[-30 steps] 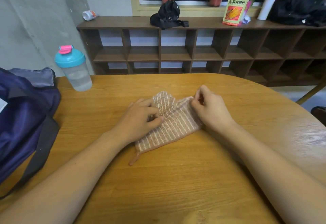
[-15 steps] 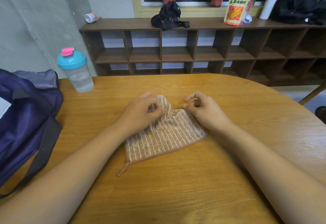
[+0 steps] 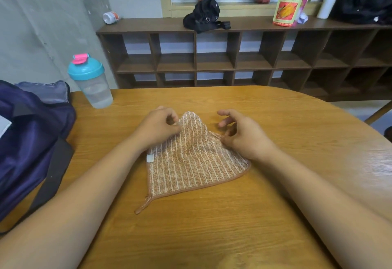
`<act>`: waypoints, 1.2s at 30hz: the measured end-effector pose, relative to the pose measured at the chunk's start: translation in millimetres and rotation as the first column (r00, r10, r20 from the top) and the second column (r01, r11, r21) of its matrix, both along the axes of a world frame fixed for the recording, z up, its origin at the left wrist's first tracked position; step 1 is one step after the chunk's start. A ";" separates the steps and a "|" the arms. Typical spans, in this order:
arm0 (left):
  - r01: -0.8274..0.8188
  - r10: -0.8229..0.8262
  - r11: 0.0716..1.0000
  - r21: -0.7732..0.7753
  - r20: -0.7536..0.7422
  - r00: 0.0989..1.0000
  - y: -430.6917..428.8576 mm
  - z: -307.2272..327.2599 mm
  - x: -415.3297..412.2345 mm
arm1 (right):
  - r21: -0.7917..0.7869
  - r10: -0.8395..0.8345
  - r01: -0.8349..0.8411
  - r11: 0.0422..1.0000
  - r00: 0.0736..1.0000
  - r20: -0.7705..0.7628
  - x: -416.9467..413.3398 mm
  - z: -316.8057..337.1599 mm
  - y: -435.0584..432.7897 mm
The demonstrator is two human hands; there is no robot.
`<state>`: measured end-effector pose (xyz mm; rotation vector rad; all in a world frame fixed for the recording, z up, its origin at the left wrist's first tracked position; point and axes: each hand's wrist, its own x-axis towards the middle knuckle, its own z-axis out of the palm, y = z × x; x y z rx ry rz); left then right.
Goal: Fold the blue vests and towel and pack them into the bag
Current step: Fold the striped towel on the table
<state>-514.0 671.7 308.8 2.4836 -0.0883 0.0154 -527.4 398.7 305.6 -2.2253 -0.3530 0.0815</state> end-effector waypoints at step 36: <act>-0.103 0.101 0.993 0.055 0.041 0.994 21.4 -16.1 15.4 | -0.625 0.277 -0.037 0.780 0.916 0.291 -5.0 -20.2 14.4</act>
